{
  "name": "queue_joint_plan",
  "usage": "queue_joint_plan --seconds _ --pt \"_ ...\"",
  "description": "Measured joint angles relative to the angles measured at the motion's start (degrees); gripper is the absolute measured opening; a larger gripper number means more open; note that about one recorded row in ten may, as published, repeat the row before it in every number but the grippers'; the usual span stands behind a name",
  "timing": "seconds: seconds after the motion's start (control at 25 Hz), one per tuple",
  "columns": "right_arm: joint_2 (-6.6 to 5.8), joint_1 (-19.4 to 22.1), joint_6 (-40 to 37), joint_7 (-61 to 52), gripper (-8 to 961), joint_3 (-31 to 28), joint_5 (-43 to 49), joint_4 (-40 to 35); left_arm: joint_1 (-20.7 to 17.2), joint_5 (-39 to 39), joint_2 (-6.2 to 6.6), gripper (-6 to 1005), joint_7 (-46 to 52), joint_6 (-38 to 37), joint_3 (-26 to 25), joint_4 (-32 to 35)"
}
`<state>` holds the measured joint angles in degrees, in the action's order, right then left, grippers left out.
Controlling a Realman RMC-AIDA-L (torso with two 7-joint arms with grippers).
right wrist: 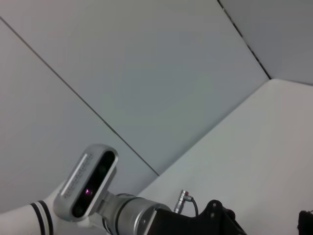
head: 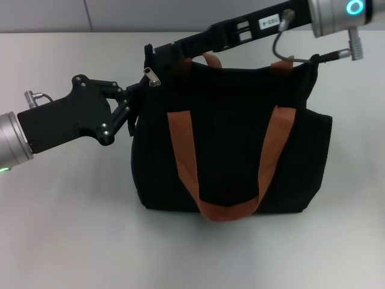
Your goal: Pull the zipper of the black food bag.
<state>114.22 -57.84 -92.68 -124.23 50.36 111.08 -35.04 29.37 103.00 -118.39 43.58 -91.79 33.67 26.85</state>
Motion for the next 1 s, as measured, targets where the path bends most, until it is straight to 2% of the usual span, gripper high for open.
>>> queue_joint_plan --seconds 0.28,1.0 --pt "0.36 -1.72 2.52 -2.93 681 3.44 0.3 -0.12 0.03 -0.04 0.0 23 -0.02 -0.23 -0.26 0.03" --pt "1.64 -3.71 3.54 -3.45 671 4.13 1.24 0.24 0.2 -0.09 0.0 24 0.01 -0.58 -0.17 0.39"
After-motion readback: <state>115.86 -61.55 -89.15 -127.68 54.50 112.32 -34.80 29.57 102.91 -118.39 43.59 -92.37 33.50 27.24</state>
